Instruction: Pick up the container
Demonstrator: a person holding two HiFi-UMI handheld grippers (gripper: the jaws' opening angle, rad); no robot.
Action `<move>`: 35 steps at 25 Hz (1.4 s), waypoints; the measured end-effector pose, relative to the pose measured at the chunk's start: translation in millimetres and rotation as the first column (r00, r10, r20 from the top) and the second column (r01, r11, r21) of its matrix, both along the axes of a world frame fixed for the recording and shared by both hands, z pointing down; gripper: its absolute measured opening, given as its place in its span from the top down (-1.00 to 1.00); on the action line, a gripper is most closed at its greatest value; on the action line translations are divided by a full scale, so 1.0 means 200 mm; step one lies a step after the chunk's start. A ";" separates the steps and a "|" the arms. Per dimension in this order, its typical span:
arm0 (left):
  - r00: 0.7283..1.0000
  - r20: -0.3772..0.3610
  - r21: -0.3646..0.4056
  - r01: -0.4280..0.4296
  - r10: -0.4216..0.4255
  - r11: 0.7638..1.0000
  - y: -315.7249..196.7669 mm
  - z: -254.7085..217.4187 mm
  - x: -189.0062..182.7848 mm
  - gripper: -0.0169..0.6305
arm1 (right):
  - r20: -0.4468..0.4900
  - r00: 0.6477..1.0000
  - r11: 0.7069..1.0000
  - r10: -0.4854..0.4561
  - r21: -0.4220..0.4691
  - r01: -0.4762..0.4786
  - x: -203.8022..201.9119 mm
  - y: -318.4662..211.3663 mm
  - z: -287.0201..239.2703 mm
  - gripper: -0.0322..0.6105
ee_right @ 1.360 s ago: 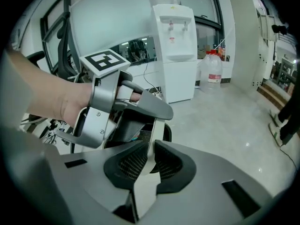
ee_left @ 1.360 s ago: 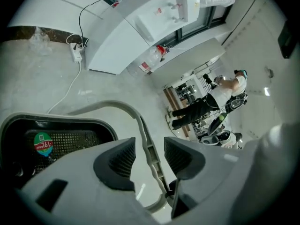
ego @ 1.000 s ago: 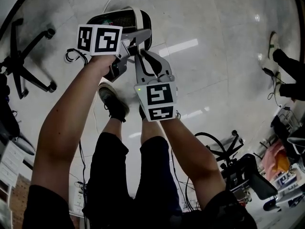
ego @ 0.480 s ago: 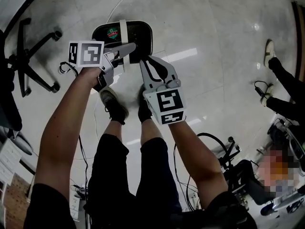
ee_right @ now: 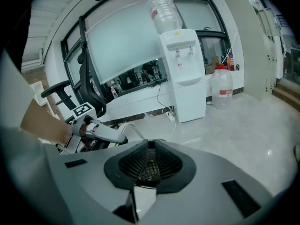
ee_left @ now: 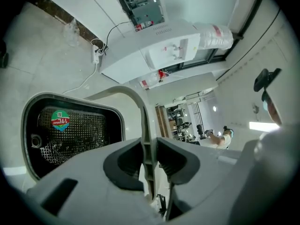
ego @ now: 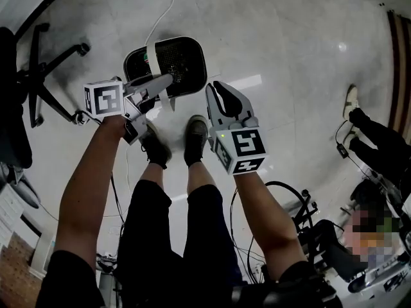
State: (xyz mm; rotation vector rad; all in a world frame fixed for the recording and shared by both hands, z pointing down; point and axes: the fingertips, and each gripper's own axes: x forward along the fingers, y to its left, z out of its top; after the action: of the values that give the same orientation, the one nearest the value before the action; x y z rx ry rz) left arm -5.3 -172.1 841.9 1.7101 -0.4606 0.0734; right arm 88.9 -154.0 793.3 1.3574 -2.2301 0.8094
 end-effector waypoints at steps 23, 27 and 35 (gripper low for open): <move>0.998 -0.043 0.134 0.048 -0.043 0.990 0.31 -1.43 -0.27 0.67 | 0.084 0.996 0.992 0.020 0.126 -0.031 -0.06 -0.03 -1.30 0.85; 0.997 -0.068 0.153 0.058 -0.048 0.987 0.36 -1.70 -0.28 0.68 | 0.092 0.996 0.988 -0.006 0.156 -0.008 -0.08 0.00 -1.59 0.85; 0.988 -0.125 0.171 0.114 -0.094 0.979 0.42 -2.17 -0.33 0.67 | 0.073 0.996 0.975 -0.060 0.219 0.042 -0.14 -0.01 -2.09 0.85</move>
State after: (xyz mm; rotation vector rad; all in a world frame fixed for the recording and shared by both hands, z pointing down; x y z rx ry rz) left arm -71.4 -88.9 407.2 1.8507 -0.4804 -0.1471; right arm 60.0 -155.4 374.8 1.3791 -2.4653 0.6253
